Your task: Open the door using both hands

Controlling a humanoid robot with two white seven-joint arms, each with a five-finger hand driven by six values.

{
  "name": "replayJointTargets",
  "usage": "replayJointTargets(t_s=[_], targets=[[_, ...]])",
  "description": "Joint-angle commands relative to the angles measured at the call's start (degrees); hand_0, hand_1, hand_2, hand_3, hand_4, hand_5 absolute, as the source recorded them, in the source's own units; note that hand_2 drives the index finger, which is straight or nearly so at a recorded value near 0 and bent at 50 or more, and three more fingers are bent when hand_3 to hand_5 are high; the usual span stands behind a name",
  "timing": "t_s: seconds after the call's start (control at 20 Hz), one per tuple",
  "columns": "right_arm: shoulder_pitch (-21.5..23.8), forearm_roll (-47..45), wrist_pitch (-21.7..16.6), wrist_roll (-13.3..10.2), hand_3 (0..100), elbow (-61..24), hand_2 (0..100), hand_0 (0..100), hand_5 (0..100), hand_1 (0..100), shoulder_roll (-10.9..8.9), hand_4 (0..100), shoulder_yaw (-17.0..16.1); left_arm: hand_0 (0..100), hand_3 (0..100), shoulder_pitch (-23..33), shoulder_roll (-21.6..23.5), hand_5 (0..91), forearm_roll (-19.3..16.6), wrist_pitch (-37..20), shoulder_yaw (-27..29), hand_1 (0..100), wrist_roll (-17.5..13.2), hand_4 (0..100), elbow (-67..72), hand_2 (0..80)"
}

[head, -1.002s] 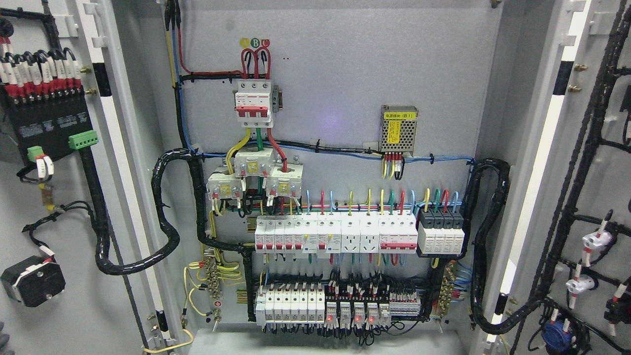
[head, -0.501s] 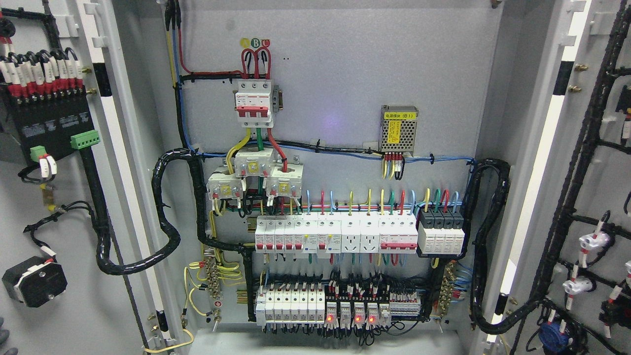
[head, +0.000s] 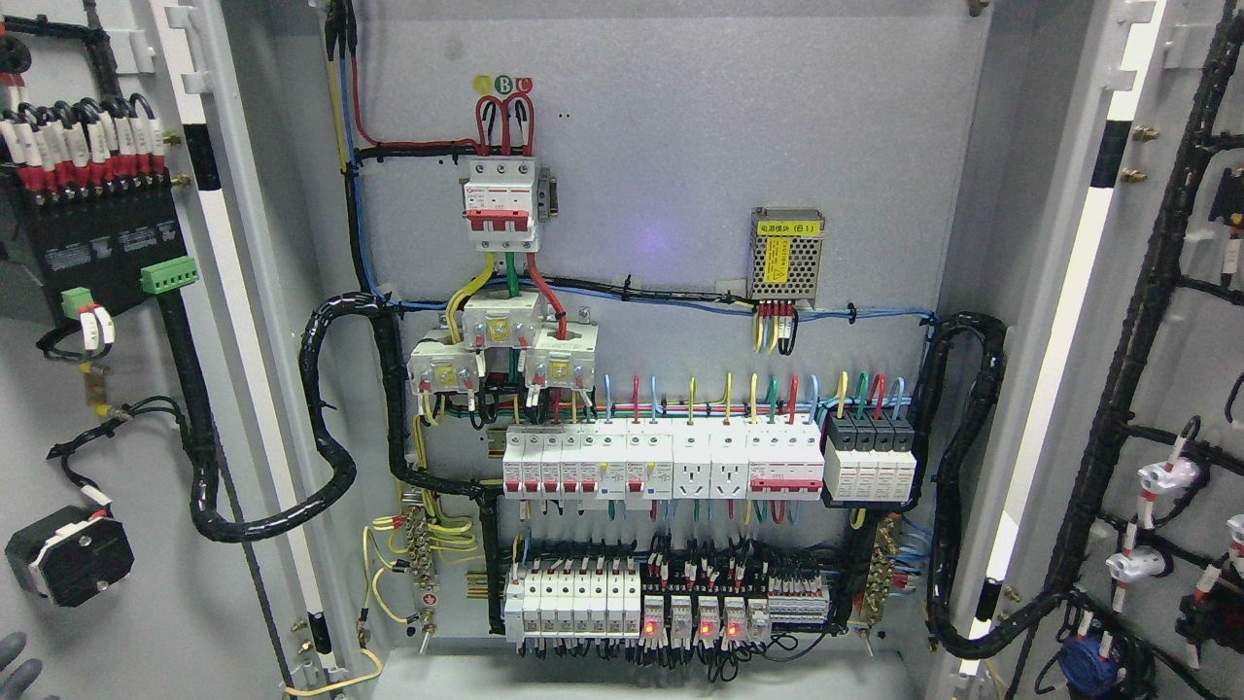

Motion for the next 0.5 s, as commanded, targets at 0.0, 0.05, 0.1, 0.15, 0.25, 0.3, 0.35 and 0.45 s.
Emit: replayJointTargets(t_s=[0.0, 0.05, 0.1, 0.15, 0.25, 0.3, 0.35, 0.45], targets=[[-0.30, 0.48, -0.03, 0.32, 0, -1.23, 0, 0, 0, 0, -0.50, 0, 5.01, 0, 0, 3.61, -0.30, 0.0, -1.79, -1.05, -5.04, 0, -0.04, 0, -2.43, 0.0], [-0.39, 0.48, 0.06, 0.32, 0, -1.23, 0, 0, 0, 0, -0.50, 0, 5.54, 0, 0, 4.49, -0.30, 0.0, -2.06, -1.14, -6.09, 0, -0.04, 0, -2.34, 0.0], [-0.39, 0.65, 0.06, 0.32, 0, -1.32, 0, 0, 0, 0, -0.50, 0, 6.15, 0, 0, 5.19, -0.30, 0.0, -2.32, -1.14, -7.32, 0, -0.04, 0, -2.34, 0.0], [-0.39, 0.65, 0.06, 0.32, 0, -1.49, 0, 0, 0, 0, -0.50, 0, 7.03, 0, 0, 5.81, -0.30, 0.0, -2.41, -1.06, -8.20, 0, -0.04, 0, -2.25, 0.0], [-0.30, 1.87, 0.06, 0.32, 0, -1.58, 0, 0, 0, 0, -0.50, 0, 9.31, 0, 0, 7.39, -0.30, 0.0, -2.50, -1.05, -9.61, 0, -0.04, 0, -2.08, 0.0], [-0.30, 3.80, 0.06, 0.23, 0, -1.58, 0, 0, 0, 0, -0.50, 0, 10.46, 0, 0, 8.18, -0.39, 0.0, -2.67, -1.05, -10.31, 0, -0.04, 0, -1.81, 0.0], [-0.21, 5.82, 0.06, 0.32, 0, -1.58, 0, 0, 0, 0, -0.41, 0, 11.69, 0, 0, 8.97, -0.47, 0.0, -3.28, -1.05, -11.36, 0, -0.04, 0, -1.64, 0.0], [-0.21, 8.20, 0.06, 0.32, 0, -1.58, 0, 0, 0, 0, -0.06, 0, 14.23, 0, 0, 10.12, -1.35, 0.0, -5.30, -1.05, -13.30, 0, -0.04, 0, -0.59, 0.0]])
